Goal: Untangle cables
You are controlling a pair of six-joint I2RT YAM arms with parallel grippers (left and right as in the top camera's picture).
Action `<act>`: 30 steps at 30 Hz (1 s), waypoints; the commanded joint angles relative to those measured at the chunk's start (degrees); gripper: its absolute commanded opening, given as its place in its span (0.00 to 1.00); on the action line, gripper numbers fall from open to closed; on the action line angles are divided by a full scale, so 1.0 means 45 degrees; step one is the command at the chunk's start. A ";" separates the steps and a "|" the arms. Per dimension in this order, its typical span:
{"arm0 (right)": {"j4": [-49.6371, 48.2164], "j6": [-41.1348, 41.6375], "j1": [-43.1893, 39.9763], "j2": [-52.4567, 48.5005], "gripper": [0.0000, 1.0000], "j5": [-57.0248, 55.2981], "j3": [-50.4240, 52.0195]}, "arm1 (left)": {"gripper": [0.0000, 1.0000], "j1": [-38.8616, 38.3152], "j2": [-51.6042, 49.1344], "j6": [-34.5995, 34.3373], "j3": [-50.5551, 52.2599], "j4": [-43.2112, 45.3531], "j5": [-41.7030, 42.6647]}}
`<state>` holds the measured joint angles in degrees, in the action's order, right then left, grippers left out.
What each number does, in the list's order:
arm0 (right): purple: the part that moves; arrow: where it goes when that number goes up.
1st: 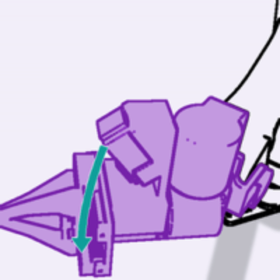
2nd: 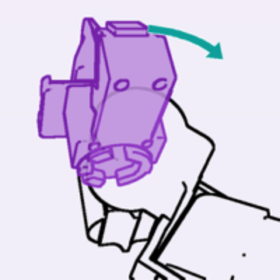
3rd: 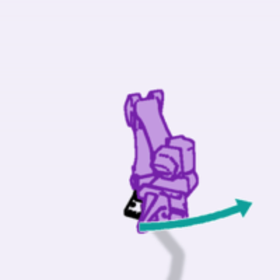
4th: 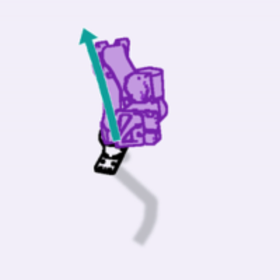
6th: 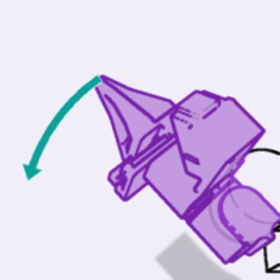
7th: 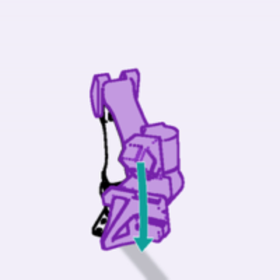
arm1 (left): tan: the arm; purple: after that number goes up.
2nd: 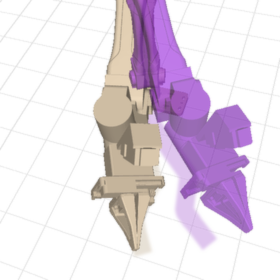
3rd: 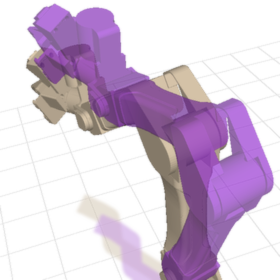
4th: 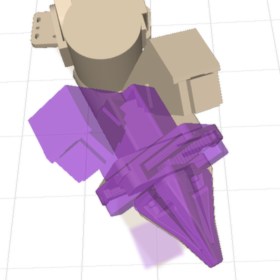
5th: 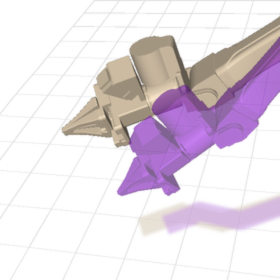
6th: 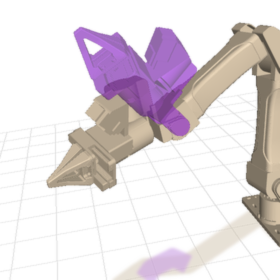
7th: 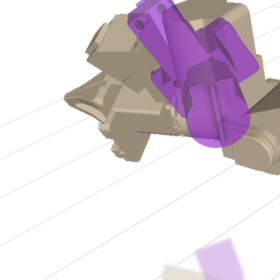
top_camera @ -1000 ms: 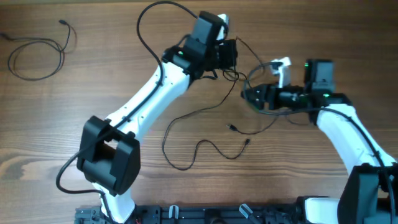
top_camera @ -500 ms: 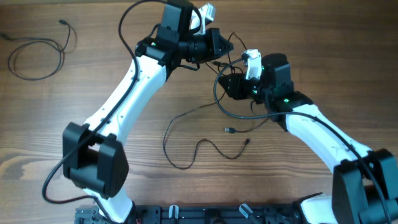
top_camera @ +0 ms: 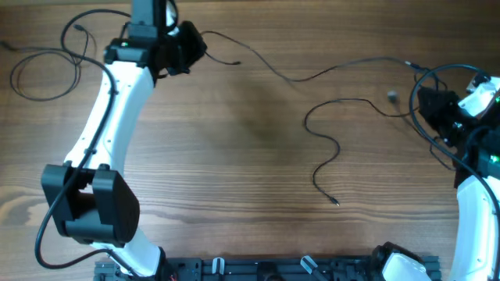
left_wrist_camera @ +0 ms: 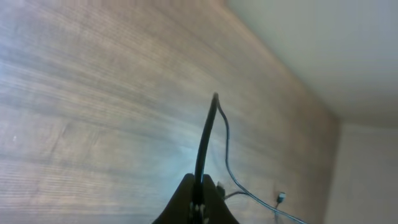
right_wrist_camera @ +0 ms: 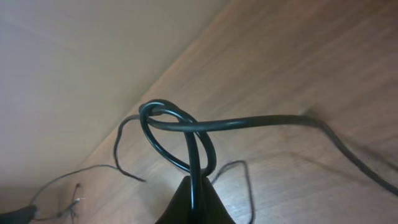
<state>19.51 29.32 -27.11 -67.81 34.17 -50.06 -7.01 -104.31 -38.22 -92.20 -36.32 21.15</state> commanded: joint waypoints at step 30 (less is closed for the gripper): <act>-0.3672 0.0214 0.9146 -0.6509 1.00 -0.2166 -0.0005 | 0.11 0.2691 0.2055 0.4692 0.0083 -0.3687 0.0287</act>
<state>4.36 25.85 14.22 -95.94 24.86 -49.95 10.96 -88.14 -16.75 -92.33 -50.13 26.57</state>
